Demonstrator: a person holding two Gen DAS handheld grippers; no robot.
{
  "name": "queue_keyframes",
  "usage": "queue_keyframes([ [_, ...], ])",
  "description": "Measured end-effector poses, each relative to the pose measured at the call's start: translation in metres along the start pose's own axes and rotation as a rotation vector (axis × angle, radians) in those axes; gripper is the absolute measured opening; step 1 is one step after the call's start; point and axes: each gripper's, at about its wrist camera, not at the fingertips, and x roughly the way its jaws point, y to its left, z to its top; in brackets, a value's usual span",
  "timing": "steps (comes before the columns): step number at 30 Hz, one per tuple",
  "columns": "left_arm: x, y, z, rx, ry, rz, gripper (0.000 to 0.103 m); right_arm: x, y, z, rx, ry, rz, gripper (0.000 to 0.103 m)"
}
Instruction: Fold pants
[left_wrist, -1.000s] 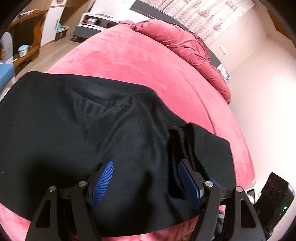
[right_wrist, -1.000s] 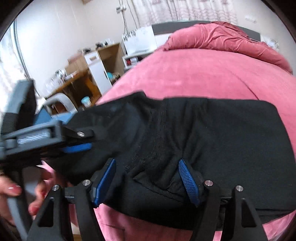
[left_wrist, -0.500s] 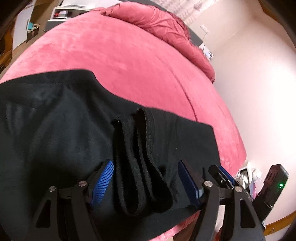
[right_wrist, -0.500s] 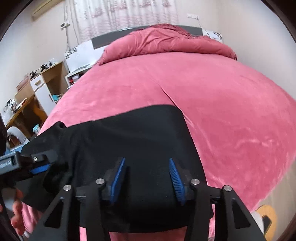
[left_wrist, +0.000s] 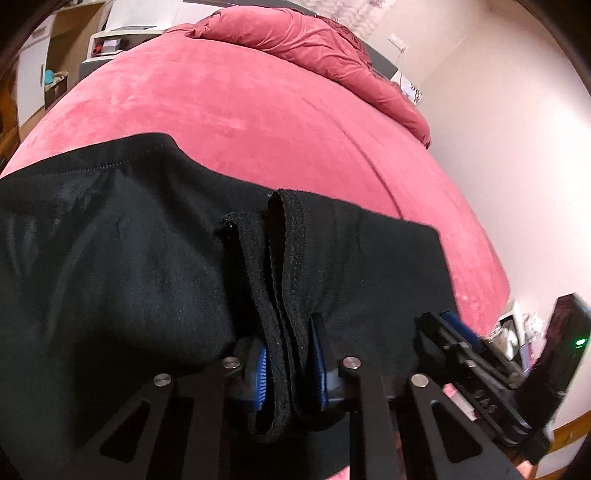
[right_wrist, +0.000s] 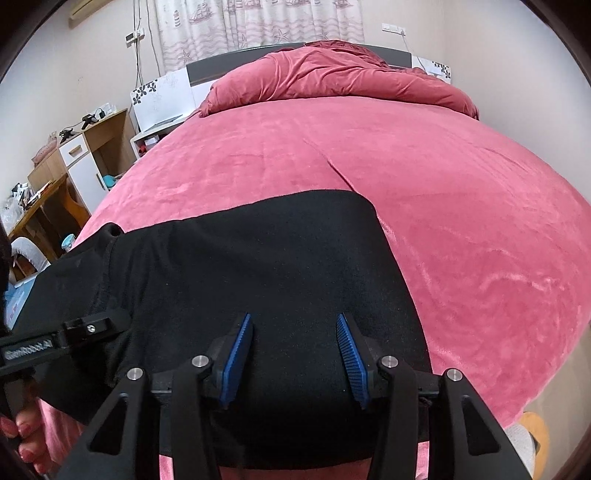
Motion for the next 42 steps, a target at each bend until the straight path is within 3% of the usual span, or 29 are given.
queue_keyframes([
  [5, -0.025, 0.006, -0.001, -0.022, -0.027, -0.054, 0.019, 0.0, 0.001, -0.001, 0.005, 0.003, 0.01, 0.049],
  [12, -0.009, 0.024, -0.014, -0.066, 0.017, -0.019, 0.019, 0.004, 0.006, -0.005, -0.011, 0.027, 0.017, 0.049],
  [17, -0.006, 0.024, -0.018, -0.031, 0.005, -0.013, 0.023, 0.007, 0.005, -0.003, -0.013, 0.033, 0.014, 0.049],
  [22, -0.01, 0.038, -0.02, -0.159, 0.007, -0.079, 0.029, -0.01, 0.001, 0.002, 0.036, -0.029, 0.039, 0.049],
  [27, -0.028, 0.027, -0.022, -0.059, -0.06, -0.003, 0.031, -0.008, 0.003, 0.013, 0.036, -0.047, 0.069, 0.049],
  [29, -0.027, 0.022, -0.019, -0.003, -0.053, 0.04, 0.031, 0.001, 0.001, 0.019, 0.039, -0.053, 0.062, 0.049],
  [34, -0.014, 0.031, -0.018, -0.023, -0.017, 0.043, 0.036, 0.034, -0.018, 0.027, 0.103, -0.003, 0.07, 0.049],
  [38, -0.014, 0.027, -0.02, 0.031, -0.026, 0.044, 0.037, 0.039, -0.012, 0.021, 0.059, -0.005, 0.035, 0.049],
  [40, -0.018, 0.029, -0.019, -0.002, -0.011, 0.019, 0.038, 0.034, 0.003, 0.022, -0.01, -0.005, -0.037, 0.049],
  [42, -0.032, 0.044, -0.018, -0.07, -0.002, -0.013, 0.038, 0.022, 0.016, 0.02, -0.037, -0.015, -0.051, 0.05],
])
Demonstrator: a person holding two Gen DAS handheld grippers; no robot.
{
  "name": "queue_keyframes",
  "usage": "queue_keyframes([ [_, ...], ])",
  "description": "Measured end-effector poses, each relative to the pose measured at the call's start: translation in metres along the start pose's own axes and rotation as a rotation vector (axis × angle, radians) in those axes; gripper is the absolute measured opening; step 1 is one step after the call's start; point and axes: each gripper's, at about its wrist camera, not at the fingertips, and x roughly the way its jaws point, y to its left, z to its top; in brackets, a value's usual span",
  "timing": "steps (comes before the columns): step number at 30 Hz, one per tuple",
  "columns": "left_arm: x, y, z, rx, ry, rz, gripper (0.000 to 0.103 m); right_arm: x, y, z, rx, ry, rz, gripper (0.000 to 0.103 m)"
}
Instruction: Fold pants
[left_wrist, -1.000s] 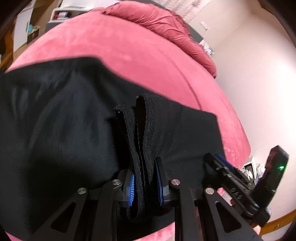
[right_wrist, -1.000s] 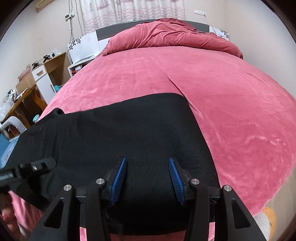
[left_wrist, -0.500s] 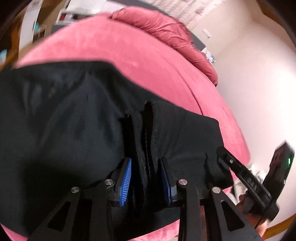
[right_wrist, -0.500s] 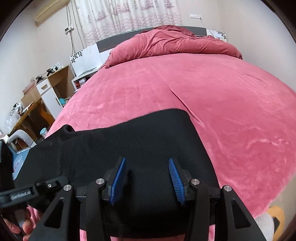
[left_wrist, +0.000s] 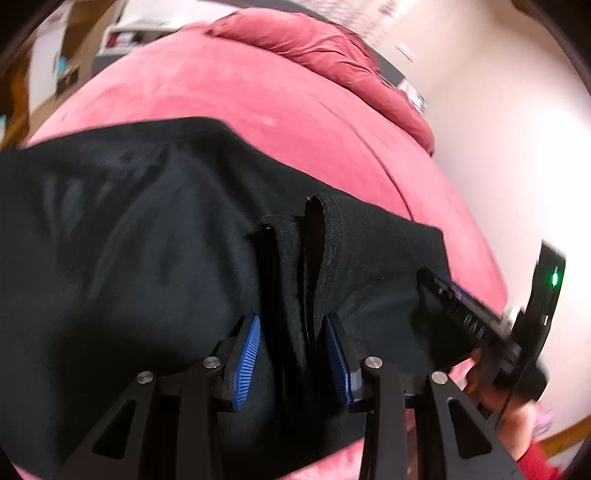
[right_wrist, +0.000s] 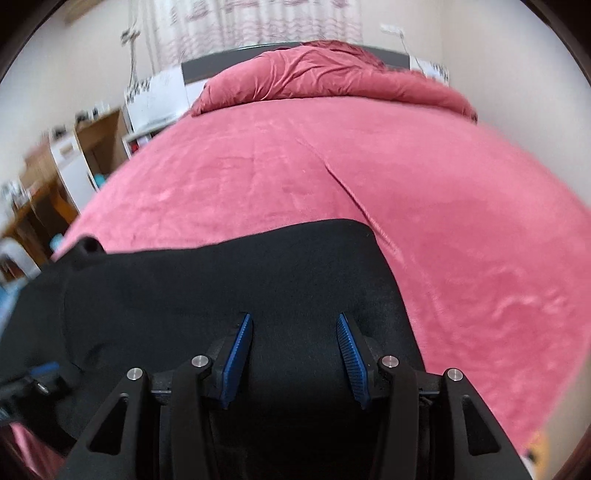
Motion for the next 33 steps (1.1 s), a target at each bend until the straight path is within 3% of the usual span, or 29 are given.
queue_keyframes([
  [3, -0.028, 0.014, -0.005, -0.067, -0.044, -0.008, 0.038, -0.024, 0.015, -0.006, 0.028, -0.042, 0.136, 0.05],
  [6, -0.054, 0.021, -0.014, -0.041, -0.09, 0.025, 0.038, -0.034, 0.037, -0.011, -0.013, -0.035, 0.224, 0.05],
  [11, -0.084, 0.05, -0.03, -0.141, -0.074, 0.038, 0.038, -0.036, 0.07, -0.022, -0.054, 0.013, 0.338, 0.05],
  [17, -0.105, 0.073, -0.038, -0.215, -0.076, -0.011, 0.038, -0.023, 0.092, -0.04, -0.086, 0.074, 0.363, 0.05],
  [20, -0.103, 0.073, -0.044, -0.295, -0.013, -0.07, 0.039, -0.024, 0.089, -0.044, -0.068, 0.075, 0.373, 0.05],
  [23, -0.101, 0.08, -0.054, -0.42, 0.08, -0.182, 0.045, -0.022, 0.087, -0.045, -0.058, 0.078, 0.378, 0.05],
  [28, -0.107, 0.107, -0.069, -0.571, 0.064, -0.111, 0.069, -0.021, 0.085, -0.045, -0.054, 0.076, 0.383, 0.05],
  [30, -0.103, 0.118, -0.074, -0.63, 0.038, -0.082, 0.069, -0.022, 0.082, -0.044, -0.05, 0.077, 0.389, 0.05],
  [33, -0.095, 0.12, -0.074, -0.643, -0.017, -0.103, 0.07, -0.023, 0.081, -0.043, -0.044, 0.079, 0.395, 0.05],
])
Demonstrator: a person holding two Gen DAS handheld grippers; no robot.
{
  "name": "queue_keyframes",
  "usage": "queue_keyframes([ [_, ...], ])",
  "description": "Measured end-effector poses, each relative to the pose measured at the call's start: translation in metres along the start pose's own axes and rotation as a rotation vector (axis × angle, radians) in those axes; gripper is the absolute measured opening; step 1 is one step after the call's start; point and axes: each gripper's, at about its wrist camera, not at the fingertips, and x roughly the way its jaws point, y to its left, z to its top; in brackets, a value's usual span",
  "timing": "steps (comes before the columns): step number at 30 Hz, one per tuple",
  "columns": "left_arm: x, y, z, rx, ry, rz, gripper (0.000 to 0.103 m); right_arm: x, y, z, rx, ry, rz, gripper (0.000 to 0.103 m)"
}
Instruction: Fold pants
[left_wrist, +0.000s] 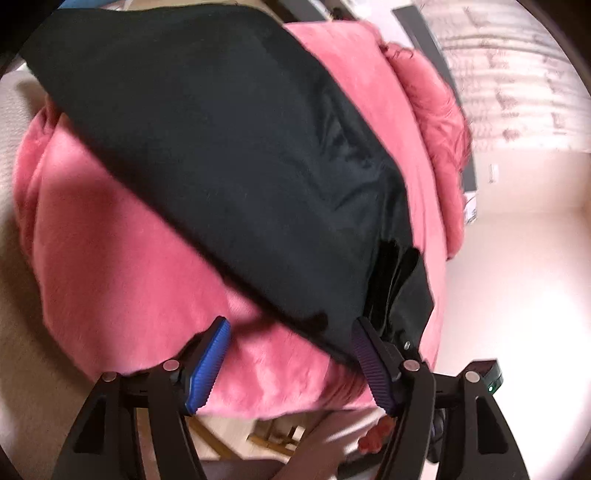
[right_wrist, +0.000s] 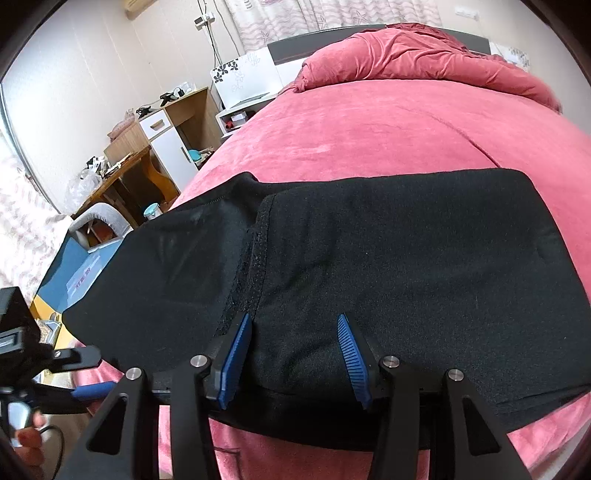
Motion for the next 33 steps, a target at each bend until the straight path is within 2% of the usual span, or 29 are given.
queue_keyframes([
  [5, -0.001, 0.004, -0.002, -0.019, -0.046, -0.025, 0.07, 0.001, -0.001, 0.001, 0.0, 0.0, 0.002, 0.05],
  [9, -0.015, 0.006, 0.0, -0.04, -0.076, -0.106, 0.07, -0.001, -0.002, 0.0, 0.003, -0.001, 0.004, 0.05],
  [11, -0.013, 0.007, 0.004, -0.046, -0.055, -0.11, 0.07, -0.001, -0.003, 0.0, 0.002, -0.001, 0.003, 0.05],
  [14, 0.0, 0.008, 0.002, -0.097, 0.044, -0.203, 0.07, -0.001, -0.003, 0.0, 0.002, -0.001, 0.004, 0.05],
  [16, 0.011, 0.01, 0.001, -0.125, 0.079, -0.191, 0.07, -0.001, -0.003, 0.0, 0.004, -0.001, 0.005, 0.05],
  [17, 0.013, 0.013, 0.002, -0.139, 0.066, -0.174, 0.07, -0.001, -0.003, 0.0, 0.005, -0.001, 0.005, 0.05],
  [22, 0.013, 0.025, 0.01, -0.275, -0.012, -0.202, 0.07, 0.0, -0.003, 0.0, 0.01, -0.002, 0.009, 0.05],
  [29, -0.004, 0.039, 0.016, -0.376, -0.113, -0.335, 0.069, 0.0, -0.004, 0.0, 0.019, -0.002, 0.018, 0.05],
  [31, -0.015, 0.037, 0.017, -0.351, -0.158, -0.358, 0.069, 0.0, -0.005, 0.0, 0.019, -0.002, 0.018, 0.05],
  [33, -0.024, 0.027, 0.019, -0.282, -0.193, -0.359, 0.068, 0.0, -0.005, 0.0, 0.019, -0.002, 0.018, 0.05],
])
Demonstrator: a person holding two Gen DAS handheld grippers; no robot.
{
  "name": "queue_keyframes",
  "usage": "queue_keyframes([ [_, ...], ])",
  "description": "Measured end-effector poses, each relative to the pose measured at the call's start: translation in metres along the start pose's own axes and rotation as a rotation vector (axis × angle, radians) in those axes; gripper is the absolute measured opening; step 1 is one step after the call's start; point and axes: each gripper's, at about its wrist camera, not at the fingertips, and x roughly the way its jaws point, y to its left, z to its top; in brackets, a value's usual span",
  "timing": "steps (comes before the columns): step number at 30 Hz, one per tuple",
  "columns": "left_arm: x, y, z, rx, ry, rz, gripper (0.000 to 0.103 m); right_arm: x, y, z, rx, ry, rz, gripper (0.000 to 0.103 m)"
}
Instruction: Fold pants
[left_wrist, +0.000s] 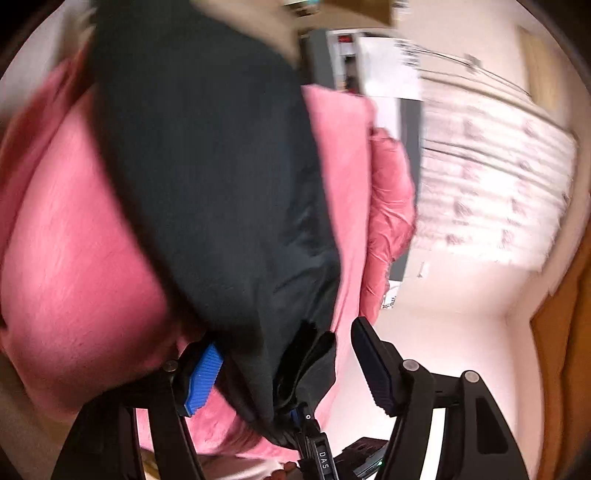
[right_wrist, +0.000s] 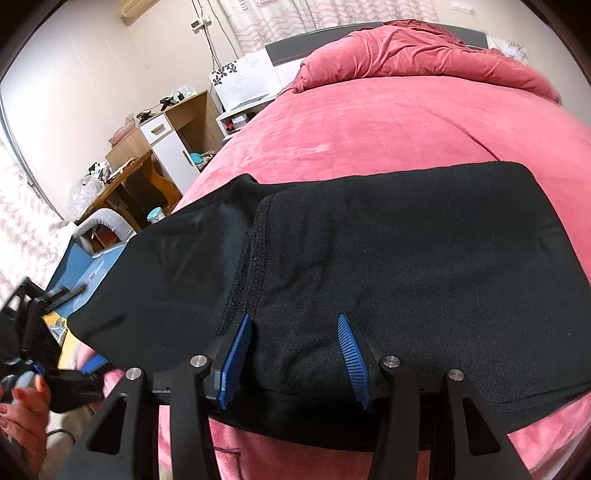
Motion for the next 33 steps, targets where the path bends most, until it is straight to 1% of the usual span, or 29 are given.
queue_keyframes([
  [2, -0.002, -0.014, 0.003, 0.095, -0.02, 0.01, 0.068, 0.0, 0.0, 0.0, 0.002, 0.0, 0.001, 0.05],
  [4, -0.006, -0.018, 0.012, 0.135, -0.058, 0.032, 0.068, 0.0, -0.001, 0.0, 0.005, 0.001, 0.004, 0.05],
  [5, -0.007, -0.016, 0.018, 0.135, -0.078, 0.036, 0.068, 0.0, -0.001, 0.0, 0.006, 0.0, 0.005, 0.05],
  [7, -0.005, -0.013, 0.027, 0.102, -0.097, 0.061, 0.064, -0.001, -0.001, 0.0, 0.008, 0.001, 0.006, 0.05],
  [9, -0.009, -0.009, 0.032, 0.059, -0.124, 0.05, 0.064, -0.001, -0.002, 0.0, 0.009, 0.002, 0.007, 0.05],
  [11, -0.011, -0.009, 0.038, 0.077, -0.154, 0.07, 0.064, -0.001, -0.002, 0.0, 0.009, 0.002, 0.007, 0.05],
  [13, -0.012, -0.014, 0.043, 0.103, -0.214, 0.096, 0.064, -0.001, -0.002, 0.0, 0.01, 0.002, 0.008, 0.05],
  [15, -0.019, -0.012, 0.054, 0.114, -0.275, 0.102, 0.064, 0.0, -0.002, 0.0, 0.012, 0.002, 0.01, 0.05],
  [17, -0.025, -0.005, 0.069, 0.114, -0.313, 0.134, 0.064, 0.001, -0.002, 0.0, 0.013, 0.002, 0.01, 0.05],
  [18, -0.026, 0.001, 0.076, 0.097, -0.33, 0.136, 0.064, 0.001, -0.002, 0.0, 0.013, 0.002, 0.009, 0.05],
  [20, -0.028, 0.012, 0.087, 0.061, -0.347, 0.111, 0.064, 0.001, -0.001, 0.0, 0.013, 0.001, 0.007, 0.05],
  [21, -0.027, 0.016, 0.091, 0.052, -0.34, 0.105, 0.063, 0.001, -0.001, 0.0, 0.013, 0.001, 0.007, 0.05],
  [23, -0.024, 0.019, 0.095, 0.068, -0.32, 0.093, 0.062, 0.0, 0.0, 0.001, 0.015, 0.0, 0.005, 0.05],
  [24, -0.025, 0.016, 0.094, 0.092, -0.315, 0.102, 0.054, -0.001, 0.0, 0.001, 0.017, -0.004, 0.004, 0.05],
  [25, -0.024, 0.013, 0.094, 0.116, -0.31, 0.121, 0.035, -0.004, 0.002, 0.002, 0.017, -0.016, 0.007, 0.05],
  [27, -0.025, 0.001, 0.092, 0.203, -0.303, 0.176, 0.018, -0.011, 0.007, 0.004, -0.008, -0.053, 0.034, 0.05],
  [30, -0.03, -0.017, 0.085, 0.292, -0.301, 0.165, 0.016, -0.019, 0.023, 0.006, -0.079, -0.092, 0.076, 0.048],
  [31, -0.03, -0.023, 0.083, 0.318, -0.3, 0.17, 0.014, -0.017, 0.028, 0.006, -0.1, -0.081, 0.079, 0.043],
  [32, -0.03, -0.03, 0.081, 0.343, -0.298, 0.17, 0.014, -0.012, 0.032, 0.005, -0.113, -0.059, 0.08, 0.032],
  [33, -0.03, -0.037, 0.078, 0.364, -0.296, 0.163, 0.013, -0.004, 0.034, 0.003, -0.119, -0.023, 0.068, 0.027],
])
